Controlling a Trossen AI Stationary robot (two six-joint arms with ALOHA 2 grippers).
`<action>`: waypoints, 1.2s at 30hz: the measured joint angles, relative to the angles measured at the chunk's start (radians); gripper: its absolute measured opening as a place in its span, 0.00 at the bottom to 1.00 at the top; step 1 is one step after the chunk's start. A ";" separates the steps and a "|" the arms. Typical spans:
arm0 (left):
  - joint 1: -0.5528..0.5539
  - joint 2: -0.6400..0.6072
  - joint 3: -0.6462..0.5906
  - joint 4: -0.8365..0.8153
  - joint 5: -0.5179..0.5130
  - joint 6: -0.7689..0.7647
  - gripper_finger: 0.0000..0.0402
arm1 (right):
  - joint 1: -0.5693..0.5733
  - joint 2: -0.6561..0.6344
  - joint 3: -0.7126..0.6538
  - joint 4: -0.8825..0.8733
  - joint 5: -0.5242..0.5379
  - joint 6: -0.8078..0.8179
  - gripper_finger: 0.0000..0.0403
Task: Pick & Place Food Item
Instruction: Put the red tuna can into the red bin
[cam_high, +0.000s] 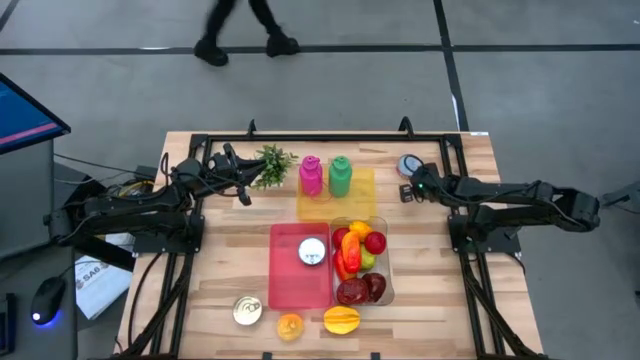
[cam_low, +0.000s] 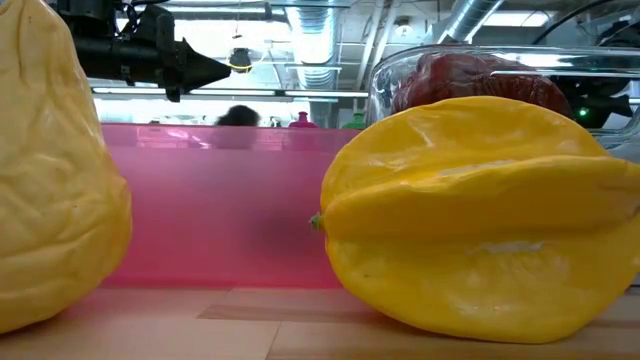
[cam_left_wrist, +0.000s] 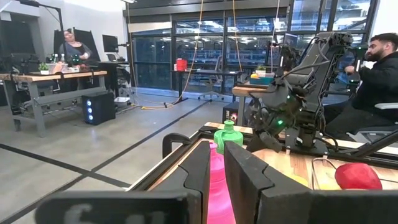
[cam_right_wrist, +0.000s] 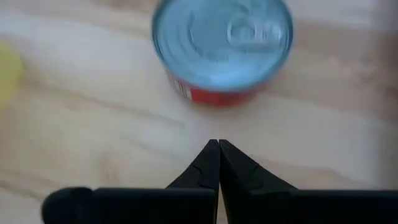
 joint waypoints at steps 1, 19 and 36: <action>0.000 0.000 0.000 0.000 0.000 0.000 0.09 | 0.000 0.000 0.000 0.020 0.014 -0.005 0.00; 0.000 0.000 0.000 -0.043 0.000 0.000 0.09 | -0.029 0.132 0.001 0.280 0.100 -0.097 0.00; 0.000 0.000 0.000 -0.058 0.000 0.000 0.09 | -0.100 0.194 0.005 0.334 0.065 -0.132 0.00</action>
